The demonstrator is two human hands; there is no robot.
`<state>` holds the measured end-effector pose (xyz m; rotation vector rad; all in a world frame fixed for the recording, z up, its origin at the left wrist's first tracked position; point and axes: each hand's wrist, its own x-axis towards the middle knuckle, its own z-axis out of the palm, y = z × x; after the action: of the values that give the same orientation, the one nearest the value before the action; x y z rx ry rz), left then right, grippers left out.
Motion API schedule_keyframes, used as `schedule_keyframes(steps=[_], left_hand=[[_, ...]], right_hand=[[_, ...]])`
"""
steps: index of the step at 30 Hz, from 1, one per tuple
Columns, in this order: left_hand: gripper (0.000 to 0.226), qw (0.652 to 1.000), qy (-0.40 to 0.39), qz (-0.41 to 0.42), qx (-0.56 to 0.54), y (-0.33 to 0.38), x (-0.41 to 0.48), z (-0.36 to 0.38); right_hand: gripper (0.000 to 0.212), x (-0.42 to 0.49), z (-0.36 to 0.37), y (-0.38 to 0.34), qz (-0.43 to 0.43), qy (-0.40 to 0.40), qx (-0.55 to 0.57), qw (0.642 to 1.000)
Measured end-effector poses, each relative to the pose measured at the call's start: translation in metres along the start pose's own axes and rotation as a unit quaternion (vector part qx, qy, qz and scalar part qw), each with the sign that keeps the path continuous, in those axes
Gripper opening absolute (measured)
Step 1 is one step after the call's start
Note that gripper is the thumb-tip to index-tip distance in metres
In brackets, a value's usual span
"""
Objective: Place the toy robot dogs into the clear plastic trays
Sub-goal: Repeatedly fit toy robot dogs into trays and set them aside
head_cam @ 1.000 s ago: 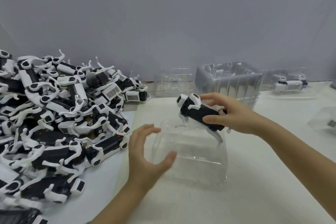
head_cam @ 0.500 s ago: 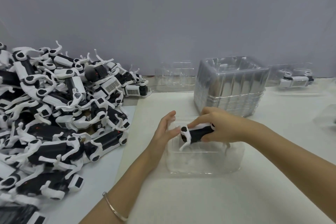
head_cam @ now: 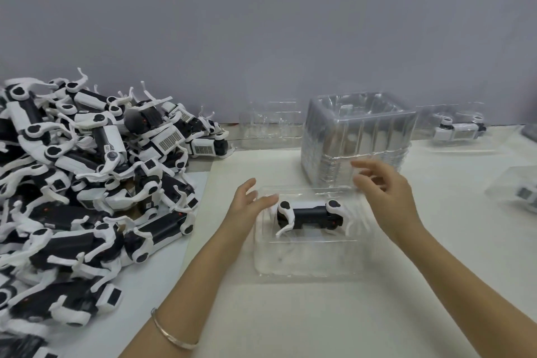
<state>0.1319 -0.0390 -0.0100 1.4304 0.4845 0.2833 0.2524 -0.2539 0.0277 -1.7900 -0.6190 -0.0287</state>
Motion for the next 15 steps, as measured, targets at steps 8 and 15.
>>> schedule_keyframes(steps=[8,15], left_hand=[[0.079,0.999,0.011,0.039,-0.028,0.006,-0.005,0.022],[0.072,0.971,0.041,0.23,0.052,0.021,-0.032,0.028]], right_hand=[[0.059,-0.031,0.011,-0.001,0.196,-0.156,0.213,0.944],[0.065,-0.033,0.014,-0.006,0.123,-0.077,0.262,0.954]])
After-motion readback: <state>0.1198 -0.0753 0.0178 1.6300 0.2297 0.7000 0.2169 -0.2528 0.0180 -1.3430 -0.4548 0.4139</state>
